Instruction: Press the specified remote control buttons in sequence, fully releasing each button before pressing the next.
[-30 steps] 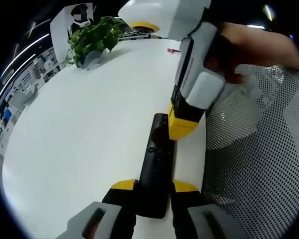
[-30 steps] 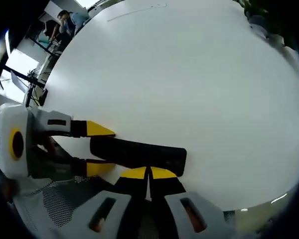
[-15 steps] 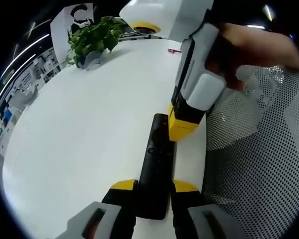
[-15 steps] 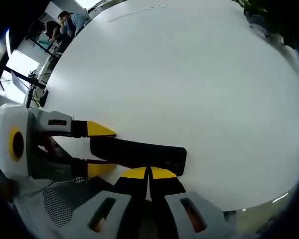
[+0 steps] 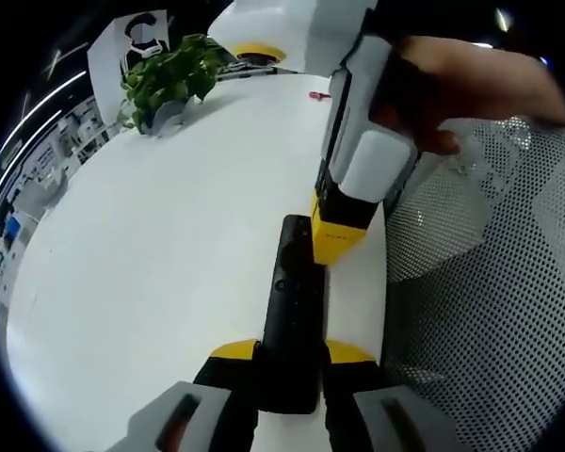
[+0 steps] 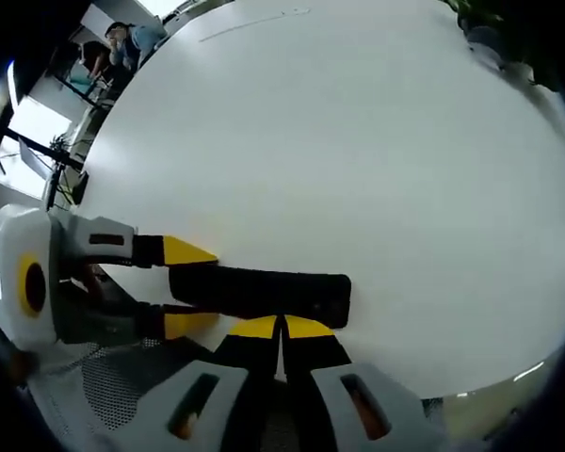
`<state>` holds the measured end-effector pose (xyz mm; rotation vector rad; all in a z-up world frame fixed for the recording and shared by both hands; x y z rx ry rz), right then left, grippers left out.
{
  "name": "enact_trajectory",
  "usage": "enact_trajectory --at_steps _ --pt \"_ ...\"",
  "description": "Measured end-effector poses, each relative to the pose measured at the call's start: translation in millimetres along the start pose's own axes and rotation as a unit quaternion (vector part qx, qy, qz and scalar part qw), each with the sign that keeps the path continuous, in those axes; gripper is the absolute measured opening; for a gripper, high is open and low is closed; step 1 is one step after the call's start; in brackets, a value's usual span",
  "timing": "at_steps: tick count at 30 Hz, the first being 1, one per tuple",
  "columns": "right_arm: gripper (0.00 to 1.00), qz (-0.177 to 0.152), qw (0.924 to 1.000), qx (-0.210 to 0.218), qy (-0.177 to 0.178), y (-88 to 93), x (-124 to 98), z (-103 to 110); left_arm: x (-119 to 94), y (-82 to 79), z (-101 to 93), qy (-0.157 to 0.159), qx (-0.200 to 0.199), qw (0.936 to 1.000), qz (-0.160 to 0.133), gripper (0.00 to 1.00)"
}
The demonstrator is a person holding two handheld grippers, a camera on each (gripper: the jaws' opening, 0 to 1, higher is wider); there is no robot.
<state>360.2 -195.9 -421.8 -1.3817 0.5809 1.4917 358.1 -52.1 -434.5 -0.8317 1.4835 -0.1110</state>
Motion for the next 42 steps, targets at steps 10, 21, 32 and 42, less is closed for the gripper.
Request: enact_trajectory --at_steps 10,21,32,42 --pt "0.0 -0.018 0.9998 0.008 0.005 -1.5 -6.2 -2.2 0.1 -0.1 -0.9 0.001 -0.001 1.0 0.0 0.24" --pt "0.0 -0.026 0.9993 0.026 -0.005 -2.2 -4.1 -4.3 0.2 0.5 -2.5 0.011 0.009 0.9999 0.002 0.24" --pt "0.0 -0.015 0.9998 0.01 0.0 -2.7 -0.5 -2.5 0.0 0.3 -3.6 0.015 0.013 0.9998 0.005 0.24" --pt "0.0 -0.024 0.9995 0.019 -0.003 -0.6 0.9 -5.1 1.2 0.2 -3.0 0.013 0.006 0.9999 0.006 0.25"
Point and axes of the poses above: the point that each gripper's makers call its tool centre point, and the gripper's own axes: x roughly forward along the fingers, z roughly to its left, y roughly out of its underside, the point moved 10 cm from there along -x, roughly backward along the fingers, and after that the axes turned 14 degrees about -x, right-handed, at the moved point
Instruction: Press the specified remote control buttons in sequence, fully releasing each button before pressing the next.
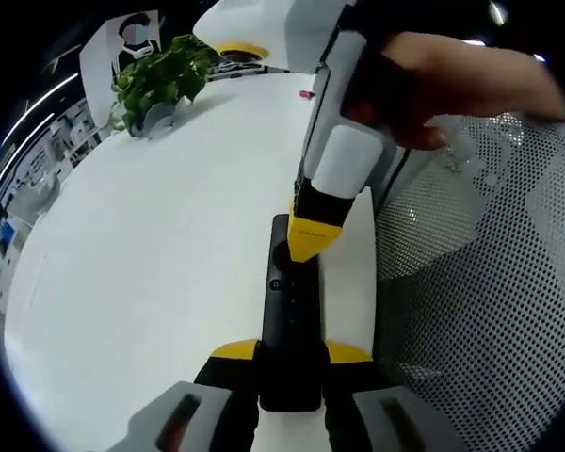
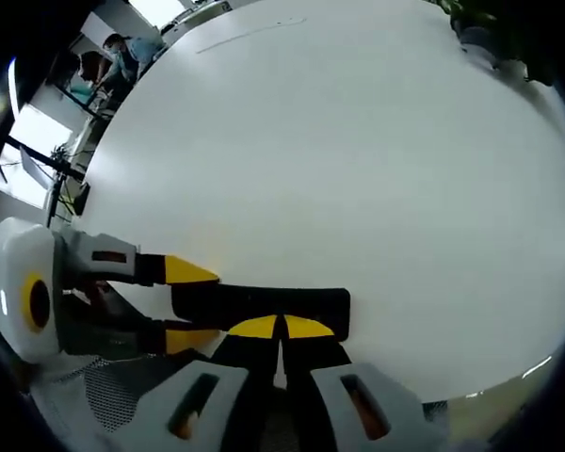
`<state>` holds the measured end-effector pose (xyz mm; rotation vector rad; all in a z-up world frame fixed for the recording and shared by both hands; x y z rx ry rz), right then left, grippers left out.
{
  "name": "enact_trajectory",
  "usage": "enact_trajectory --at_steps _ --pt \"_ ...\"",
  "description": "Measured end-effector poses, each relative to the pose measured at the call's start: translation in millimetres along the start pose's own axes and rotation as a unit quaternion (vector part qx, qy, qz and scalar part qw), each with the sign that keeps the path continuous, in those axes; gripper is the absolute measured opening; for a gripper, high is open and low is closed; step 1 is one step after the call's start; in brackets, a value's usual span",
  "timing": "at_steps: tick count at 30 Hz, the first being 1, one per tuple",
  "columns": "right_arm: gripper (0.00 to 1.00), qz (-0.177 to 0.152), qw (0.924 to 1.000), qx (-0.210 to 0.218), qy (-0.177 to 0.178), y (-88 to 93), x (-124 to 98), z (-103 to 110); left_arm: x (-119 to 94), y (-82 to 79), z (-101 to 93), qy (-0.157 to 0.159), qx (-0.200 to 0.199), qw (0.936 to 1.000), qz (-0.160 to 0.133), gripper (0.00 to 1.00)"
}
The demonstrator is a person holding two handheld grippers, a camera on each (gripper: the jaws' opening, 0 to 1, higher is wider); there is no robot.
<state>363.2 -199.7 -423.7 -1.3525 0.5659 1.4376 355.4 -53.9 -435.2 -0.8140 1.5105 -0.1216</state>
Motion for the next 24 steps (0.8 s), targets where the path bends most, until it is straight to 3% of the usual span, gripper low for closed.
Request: enact_trajectory --at_steps 8,13,24 --pt "0.0 0.003 0.9995 0.032 -0.002 -0.5 1.1 -1.4 0.0 0.1 -0.3 -0.002 -0.003 1.0 -0.001 0.25" --pt "0.0 -0.013 0.9991 0.039 -0.01 3.7 -0.4 -1.4 -0.5 0.3 -0.9 -0.003 -0.001 1.0 -0.002 0.25" --pt "0.0 -0.005 0.9999 0.015 -0.005 1.1 -1.7 1.4 -0.9 -0.1 -0.7 -0.003 0.0 1.0 -0.002 0.25"
Point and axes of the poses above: the point that each gripper's makers call its tool centre point, and the gripper's own axes: x roughly forward along the fingers, z roughly to its left, y roughly out of its underside, the point moved 10 cm from there along -x, roughly backward along the fingers, and after that the axes turned 14 degrees about -x, right-handed, at the moved point
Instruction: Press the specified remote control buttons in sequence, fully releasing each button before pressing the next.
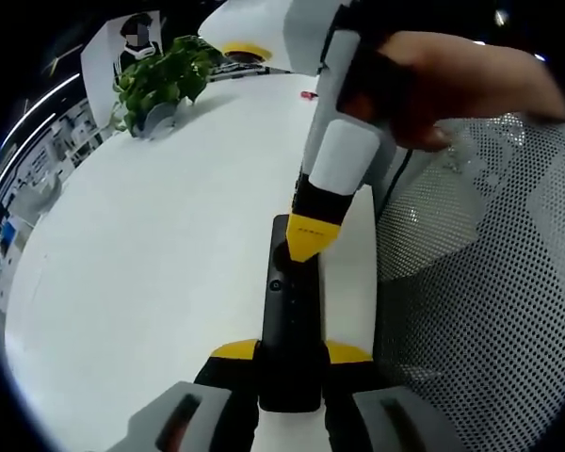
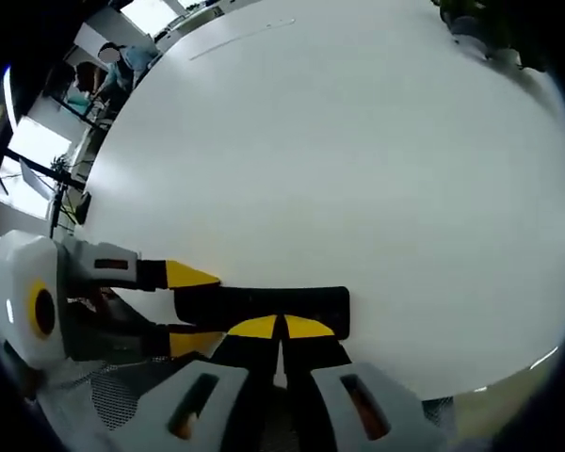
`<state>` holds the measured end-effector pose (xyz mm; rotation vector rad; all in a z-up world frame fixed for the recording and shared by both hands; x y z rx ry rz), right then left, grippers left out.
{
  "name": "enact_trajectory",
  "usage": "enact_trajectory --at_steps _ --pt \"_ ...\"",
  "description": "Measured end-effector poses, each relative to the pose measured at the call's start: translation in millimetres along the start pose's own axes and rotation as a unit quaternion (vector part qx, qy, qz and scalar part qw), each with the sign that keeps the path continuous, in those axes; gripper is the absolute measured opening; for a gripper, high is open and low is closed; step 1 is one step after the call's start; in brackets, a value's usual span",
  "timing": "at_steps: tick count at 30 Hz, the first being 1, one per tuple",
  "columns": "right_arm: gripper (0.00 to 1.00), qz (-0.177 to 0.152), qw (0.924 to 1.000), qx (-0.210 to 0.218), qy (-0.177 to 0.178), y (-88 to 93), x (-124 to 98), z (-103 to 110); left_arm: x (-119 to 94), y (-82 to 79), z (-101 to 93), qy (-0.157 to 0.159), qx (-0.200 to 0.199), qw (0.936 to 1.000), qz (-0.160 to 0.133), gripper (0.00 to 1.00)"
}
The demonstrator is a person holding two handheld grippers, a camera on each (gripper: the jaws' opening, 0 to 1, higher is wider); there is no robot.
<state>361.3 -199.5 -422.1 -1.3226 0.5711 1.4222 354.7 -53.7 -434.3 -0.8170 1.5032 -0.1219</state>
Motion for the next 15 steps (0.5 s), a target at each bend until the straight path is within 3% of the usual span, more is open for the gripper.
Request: enact_trajectory --at_steps 15 --pt "0.0 -0.007 1.0 0.005 -0.004 0.4 -0.3 -0.1 0.4 -0.6 -0.2 0.0 0.0 1.0 0.001 0.25"
Point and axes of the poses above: the point that each gripper's makers call its tool centre point, and the gripper's own axes: x roughly forward along the fingers, z roughly to its left, y roughly out of its underside, the point moved 10 cm from there along -x, roughly backward along the fingers, and after that the axes turned 14 degrees about -x, right-handed, at the moved point
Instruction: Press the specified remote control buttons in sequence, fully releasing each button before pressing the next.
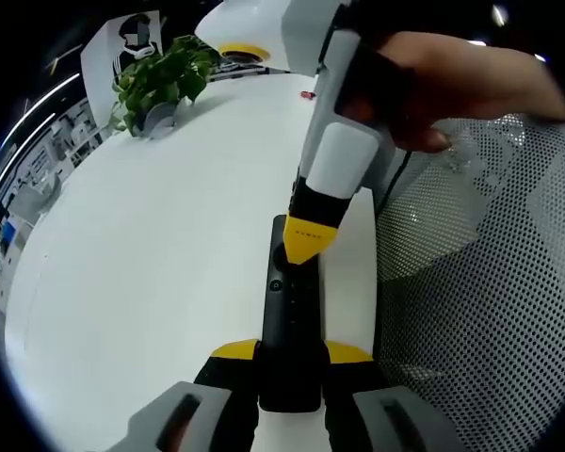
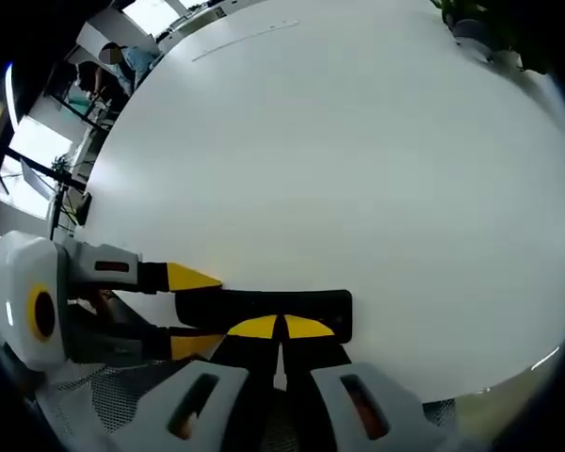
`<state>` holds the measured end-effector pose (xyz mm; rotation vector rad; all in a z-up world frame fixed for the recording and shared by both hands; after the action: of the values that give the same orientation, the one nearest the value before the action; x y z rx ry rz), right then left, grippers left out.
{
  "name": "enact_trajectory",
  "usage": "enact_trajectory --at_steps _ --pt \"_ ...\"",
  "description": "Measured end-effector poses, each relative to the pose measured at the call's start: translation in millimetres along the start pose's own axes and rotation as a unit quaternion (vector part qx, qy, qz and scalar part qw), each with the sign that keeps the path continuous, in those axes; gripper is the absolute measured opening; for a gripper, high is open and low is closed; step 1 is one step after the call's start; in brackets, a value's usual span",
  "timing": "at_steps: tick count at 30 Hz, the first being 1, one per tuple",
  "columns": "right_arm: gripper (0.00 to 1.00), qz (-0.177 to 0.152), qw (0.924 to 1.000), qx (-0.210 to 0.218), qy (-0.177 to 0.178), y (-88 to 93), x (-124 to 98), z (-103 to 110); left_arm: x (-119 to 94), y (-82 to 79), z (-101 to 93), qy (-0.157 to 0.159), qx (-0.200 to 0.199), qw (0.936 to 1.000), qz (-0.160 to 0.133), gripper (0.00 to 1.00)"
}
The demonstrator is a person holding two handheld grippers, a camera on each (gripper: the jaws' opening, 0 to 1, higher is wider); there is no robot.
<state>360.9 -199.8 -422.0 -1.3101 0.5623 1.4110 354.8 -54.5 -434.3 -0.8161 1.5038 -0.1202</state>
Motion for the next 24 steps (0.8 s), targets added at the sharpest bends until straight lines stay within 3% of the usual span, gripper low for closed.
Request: enact_trajectory --at_steps 24 --pt "0.0 -0.021 0.9959 0.079 -0.038 2.7 1 -9 1 0.5 -0.3 -0.003 -0.002 1.0 -0.002 0.25"
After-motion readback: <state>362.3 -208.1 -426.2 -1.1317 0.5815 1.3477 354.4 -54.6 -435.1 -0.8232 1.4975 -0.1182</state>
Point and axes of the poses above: the point that each gripper's makers call its tool centre point, and the gripper's own axes: x roughly forward along the fingers, z roughly to its left, y roughly out of its underside, the point moved 10 cm from there along -x, roughly backward along the fingers, and after that the axes turned 14 degrees about -x, right-handed, at the moved point
